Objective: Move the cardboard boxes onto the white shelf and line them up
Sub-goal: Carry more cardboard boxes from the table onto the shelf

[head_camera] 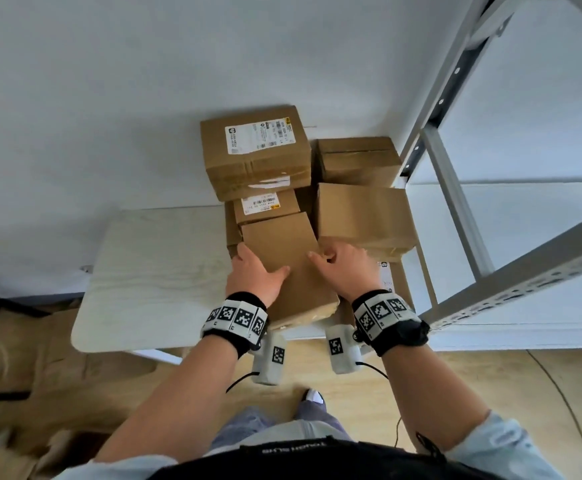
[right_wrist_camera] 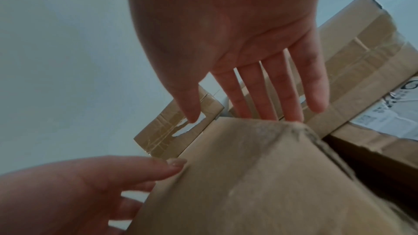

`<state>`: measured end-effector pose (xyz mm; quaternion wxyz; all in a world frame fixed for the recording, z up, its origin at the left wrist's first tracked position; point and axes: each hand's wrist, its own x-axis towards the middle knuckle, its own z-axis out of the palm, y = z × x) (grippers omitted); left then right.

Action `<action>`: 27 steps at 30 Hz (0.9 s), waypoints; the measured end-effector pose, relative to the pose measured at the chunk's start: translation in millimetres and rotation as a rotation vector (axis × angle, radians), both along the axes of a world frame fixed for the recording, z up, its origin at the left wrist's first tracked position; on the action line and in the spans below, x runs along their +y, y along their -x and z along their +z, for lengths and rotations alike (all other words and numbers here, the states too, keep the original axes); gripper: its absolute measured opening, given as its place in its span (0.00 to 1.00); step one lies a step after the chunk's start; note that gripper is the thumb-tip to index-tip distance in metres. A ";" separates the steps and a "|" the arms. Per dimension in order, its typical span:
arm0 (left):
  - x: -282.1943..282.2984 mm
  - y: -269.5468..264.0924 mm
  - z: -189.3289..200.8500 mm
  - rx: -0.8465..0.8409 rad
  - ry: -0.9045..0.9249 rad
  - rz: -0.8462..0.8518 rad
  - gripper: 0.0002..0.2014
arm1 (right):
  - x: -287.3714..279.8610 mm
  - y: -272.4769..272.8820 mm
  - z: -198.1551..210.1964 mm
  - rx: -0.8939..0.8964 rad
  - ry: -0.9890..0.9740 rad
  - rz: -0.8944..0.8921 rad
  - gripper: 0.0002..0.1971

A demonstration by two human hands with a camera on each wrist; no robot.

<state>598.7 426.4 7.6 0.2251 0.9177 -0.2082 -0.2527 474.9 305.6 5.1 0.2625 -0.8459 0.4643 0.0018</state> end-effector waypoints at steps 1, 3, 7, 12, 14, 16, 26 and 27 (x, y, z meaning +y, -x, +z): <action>3.3 2.2 -2.3 0.039 -0.011 0.015 0.43 | 2.5 1.2 -0.4 -0.002 -0.016 -0.006 0.29; 9.3 5.8 -5.6 0.106 -0.014 0.038 0.39 | 8.7 2.2 -1.4 -0.024 -0.045 0.003 0.29; 18.1 9.6 -2.6 0.105 0.007 -0.003 0.38 | 24.8 3.8 4.0 -0.127 -0.027 -0.037 0.28; 40.6 3.8 19.8 0.097 0.212 -0.023 0.33 | 48.3 5.9 33.4 -0.291 0.079 -0.085 0.27; 53.0 0.8 30.0 0.093 0.283 -0.042 0.33 | 60.7 6.9 47.6 -0.380 0.107 -0.120 0.26; 64.1 -1.2 40.4 0.119 0.345 -0.069 0.34 | 74.3 9.8 62.5 -0.460 0.122 -0.163 0.25; 104.4 5.4 81.2 0.326 0.683 -0.176 0.31 | 119.4 29.8 89.2 -0.794 0.027 -0.302 0.24; 105.5 5.5 80.0 0.325 0.709 -0.187 0.32 | 120.8 29.9 88.6 -0.821 0.004 -0.309 0.25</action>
